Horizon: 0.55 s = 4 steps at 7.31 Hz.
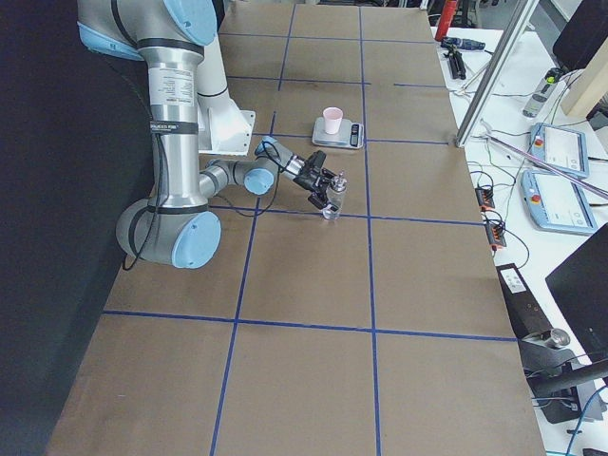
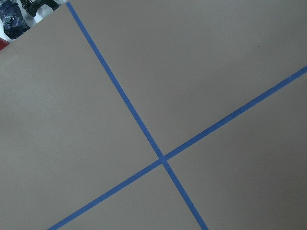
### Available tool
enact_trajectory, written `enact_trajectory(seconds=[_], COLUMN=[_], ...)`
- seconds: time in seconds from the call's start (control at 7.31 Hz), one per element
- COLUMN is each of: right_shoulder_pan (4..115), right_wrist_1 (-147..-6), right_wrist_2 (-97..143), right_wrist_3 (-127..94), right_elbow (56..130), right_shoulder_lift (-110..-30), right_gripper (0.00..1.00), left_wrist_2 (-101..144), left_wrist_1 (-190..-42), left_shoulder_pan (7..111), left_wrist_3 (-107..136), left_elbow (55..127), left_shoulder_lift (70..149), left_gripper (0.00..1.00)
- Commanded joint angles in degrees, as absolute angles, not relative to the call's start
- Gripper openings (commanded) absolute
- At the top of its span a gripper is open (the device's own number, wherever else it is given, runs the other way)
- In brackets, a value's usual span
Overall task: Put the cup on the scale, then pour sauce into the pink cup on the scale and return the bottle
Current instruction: 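Lower the bottle toward its original spot with the right gripper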
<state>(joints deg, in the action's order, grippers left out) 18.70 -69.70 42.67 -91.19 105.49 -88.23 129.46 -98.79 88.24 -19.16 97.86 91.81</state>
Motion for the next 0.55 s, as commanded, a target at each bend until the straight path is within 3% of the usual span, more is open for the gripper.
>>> enact_trajectory(seconds=[0.0,0.41], right_shoulder_pan=[18.28,14.78], right_wrist_1=[-69.7,-69.79], right_wrist_2=[43.07,43.15], right_wrist_3=[-91.32,-91.49], right_elbow=[106.43,112.73], right_shoulder_lift=[-88.33,-94.8], right_gripper=[1.0,1.0], left_wrist_2=[129.46,129.46], left_wrist_1=[-98.79,-98.79], left_shoulder_pan=[88.24,88.24], left_wrist_3=[-19.16,-19.16], left_elbow=[97.91,97.91], left_shoulder_lift=[91.85,91.76], left_gripper=[1.0,1.0])
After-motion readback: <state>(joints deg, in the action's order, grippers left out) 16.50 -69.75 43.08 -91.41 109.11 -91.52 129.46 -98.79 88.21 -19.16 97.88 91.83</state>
